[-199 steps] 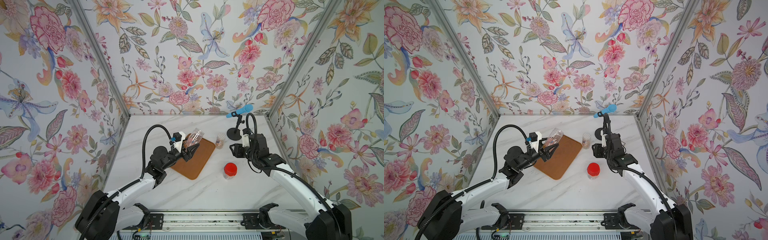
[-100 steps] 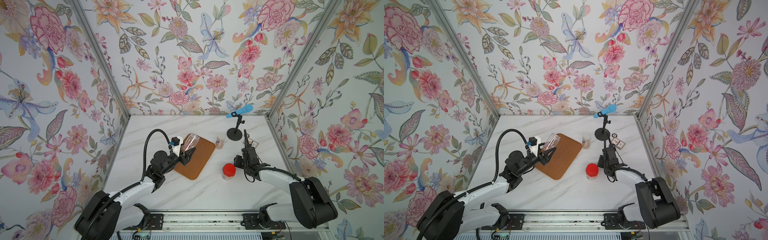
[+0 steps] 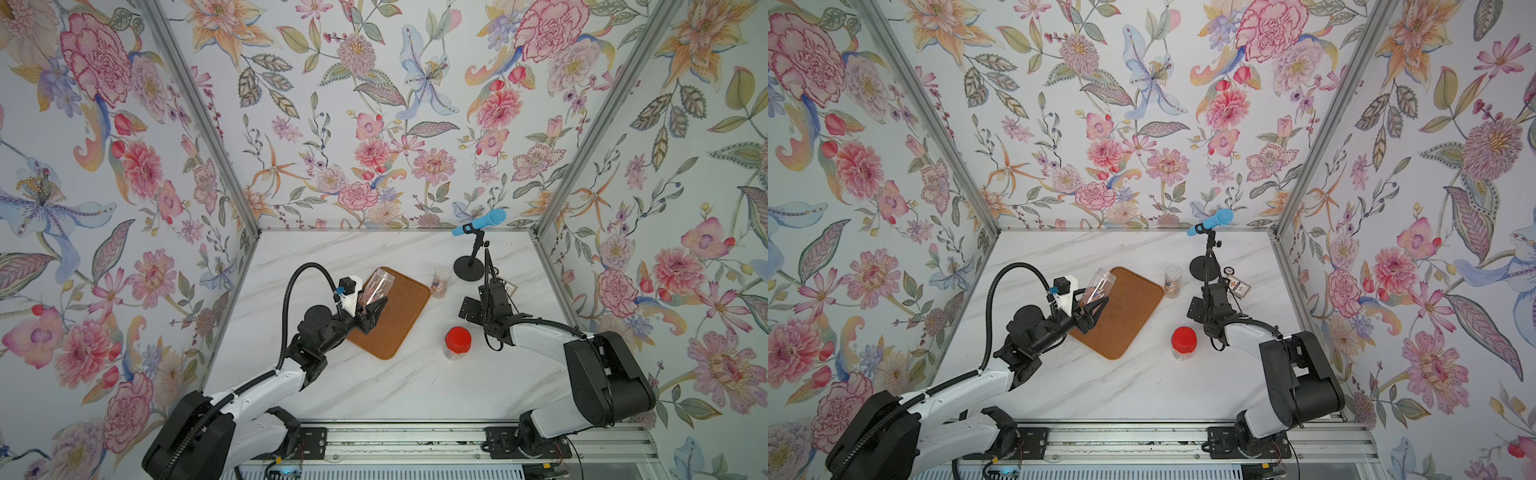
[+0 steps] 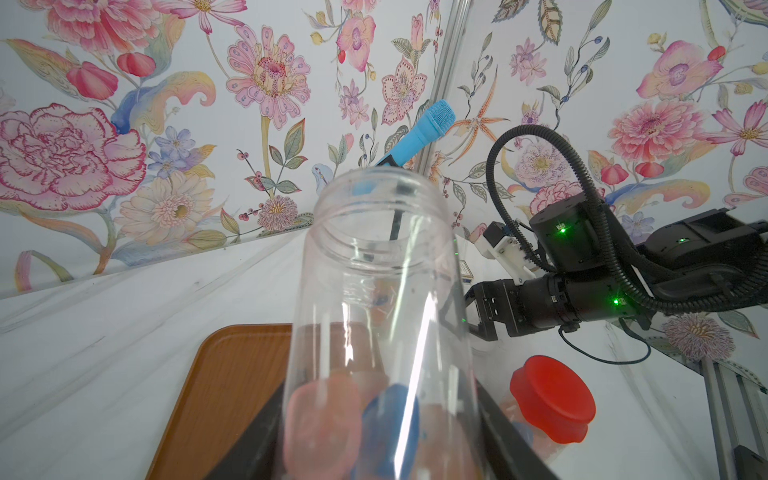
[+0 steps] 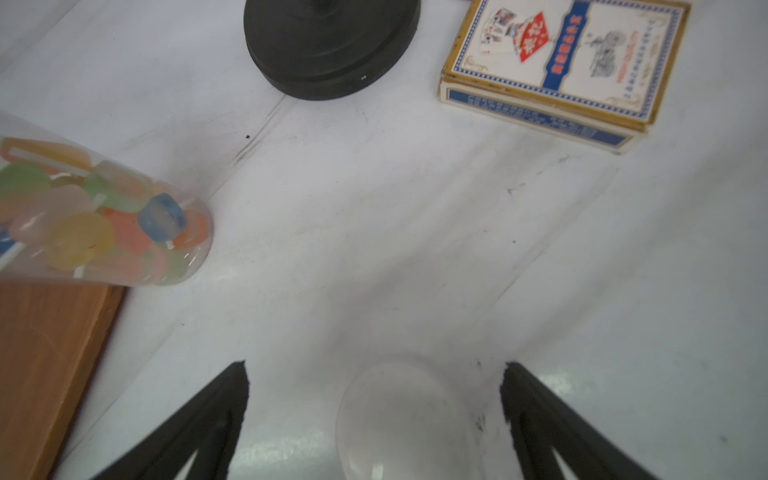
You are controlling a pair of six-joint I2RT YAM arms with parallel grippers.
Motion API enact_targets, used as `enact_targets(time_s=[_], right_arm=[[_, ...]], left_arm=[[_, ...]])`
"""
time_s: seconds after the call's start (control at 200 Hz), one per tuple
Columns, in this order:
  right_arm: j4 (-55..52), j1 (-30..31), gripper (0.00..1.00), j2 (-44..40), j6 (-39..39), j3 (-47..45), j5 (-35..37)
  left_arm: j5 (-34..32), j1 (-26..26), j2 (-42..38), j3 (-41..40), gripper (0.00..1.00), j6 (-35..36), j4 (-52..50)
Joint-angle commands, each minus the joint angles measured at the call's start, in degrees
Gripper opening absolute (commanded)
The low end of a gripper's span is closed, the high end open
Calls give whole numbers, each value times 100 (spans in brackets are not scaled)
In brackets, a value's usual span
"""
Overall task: Pour the candies out of the jar
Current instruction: 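Place the lid at the center of the board, then pour the candies out of the jar onto the tray.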
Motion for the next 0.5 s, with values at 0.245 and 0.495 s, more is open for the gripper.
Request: enact_targets(time_s=[0.245, 0.495], right_arm=[[-1199, -550, 100, -1261, 452, 473, 82], [-1160, -970, 100, -1790, -79, 563, -968]], left_arm=[[434, 210, 18, 432, 0, 355, -1763], [829, 457, 516, 838, 0, 753, -3026]])
